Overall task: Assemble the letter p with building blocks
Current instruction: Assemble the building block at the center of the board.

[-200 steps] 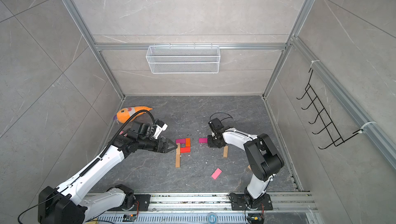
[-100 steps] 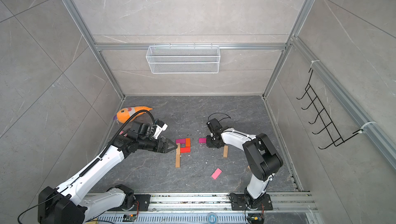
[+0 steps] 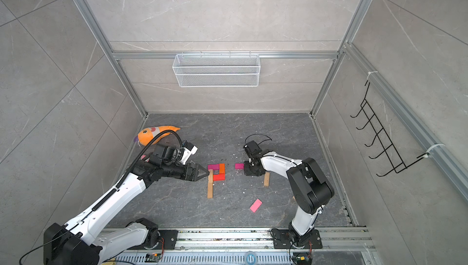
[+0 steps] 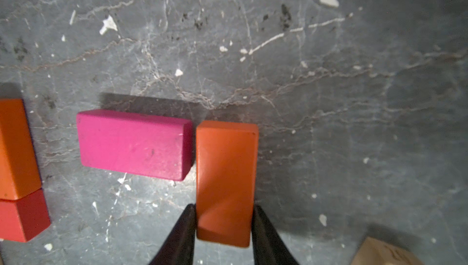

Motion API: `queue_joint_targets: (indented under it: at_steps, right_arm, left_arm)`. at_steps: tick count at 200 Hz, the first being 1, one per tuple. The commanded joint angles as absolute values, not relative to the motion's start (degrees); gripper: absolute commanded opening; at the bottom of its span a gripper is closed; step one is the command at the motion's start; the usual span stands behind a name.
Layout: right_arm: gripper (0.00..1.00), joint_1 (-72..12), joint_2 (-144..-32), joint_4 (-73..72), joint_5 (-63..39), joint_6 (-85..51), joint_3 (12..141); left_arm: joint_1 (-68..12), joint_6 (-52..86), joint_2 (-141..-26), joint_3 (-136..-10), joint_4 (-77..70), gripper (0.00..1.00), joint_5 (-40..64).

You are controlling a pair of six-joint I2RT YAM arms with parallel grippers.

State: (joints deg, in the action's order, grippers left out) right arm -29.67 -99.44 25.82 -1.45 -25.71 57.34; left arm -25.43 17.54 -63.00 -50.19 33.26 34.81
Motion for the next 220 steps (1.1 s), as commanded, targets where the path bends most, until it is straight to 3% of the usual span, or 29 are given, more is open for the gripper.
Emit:
queue_joint_targets:
  at_steps: [1,77,129,220]
  right_arm:
    - [0.41,-30.2,-99.7,27.8,-0.6,-26.1,58.3]
    - [0.43,-30.7,-99.1,28.2,-1.0,-25.9,58.1]
    - [0.39,-31.2,-99.0,28.5,-0.2,-26.2,58.0]
    - [0.36,-32.2,-100.2,29.1,0.2,-26.3,59.1]
  left_arm:
    - [-25.3,16.5,-61.6,-50.7,33.1,1.00,36.1]
    - [-25.3,19.9,-57.0,-46.9,25.7,1.00,37.0]
    - [-25.3,21.6,-48.9,-39.8,15.7,1.00,36.4]
    - [-25.3,22.2,-51.3,-40.7,16.4,1.00,38.2]
